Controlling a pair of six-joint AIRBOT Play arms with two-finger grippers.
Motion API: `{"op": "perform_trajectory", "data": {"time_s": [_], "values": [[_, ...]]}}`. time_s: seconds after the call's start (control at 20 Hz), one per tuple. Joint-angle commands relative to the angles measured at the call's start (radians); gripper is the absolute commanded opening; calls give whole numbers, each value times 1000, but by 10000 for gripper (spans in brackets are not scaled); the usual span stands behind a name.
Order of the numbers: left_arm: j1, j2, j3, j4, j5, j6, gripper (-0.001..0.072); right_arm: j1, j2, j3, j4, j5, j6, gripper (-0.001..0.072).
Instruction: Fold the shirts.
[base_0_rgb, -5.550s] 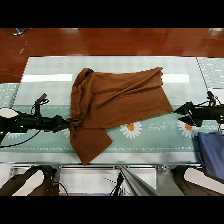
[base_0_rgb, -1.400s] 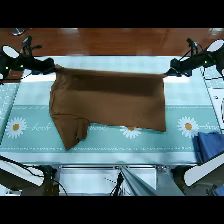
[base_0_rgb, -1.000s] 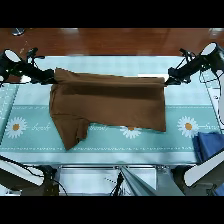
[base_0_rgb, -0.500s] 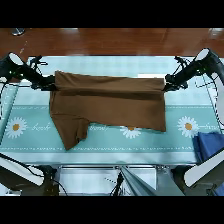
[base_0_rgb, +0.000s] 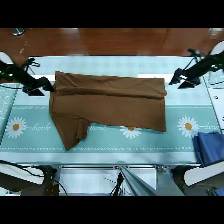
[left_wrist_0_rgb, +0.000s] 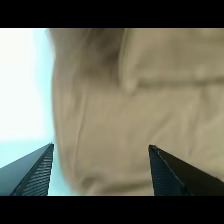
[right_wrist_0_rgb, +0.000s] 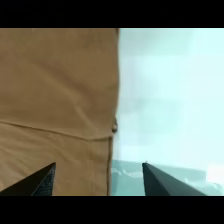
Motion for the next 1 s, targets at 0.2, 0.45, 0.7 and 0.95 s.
{"op": "perform_trajectory", "data": {"time_s": [0.2, 0.45, 0.7, 0.95], "values": [[260, 400, -637, -28, 121, 102, 706, -108, 555, -694, 356, -311, -179, 615], [361, 494, -784, -208, 127, 174, 705, -108, 768, -1040, 501, -387, -223, 615], [289, 482, -857, -383, 216, 222, 704, -108, 794, -1073, 537, -368, -224, 615], [232, 450, -869, -382, 283, 243, 702, -108, 794, -1073, 566, -367, -229, 615]]}}
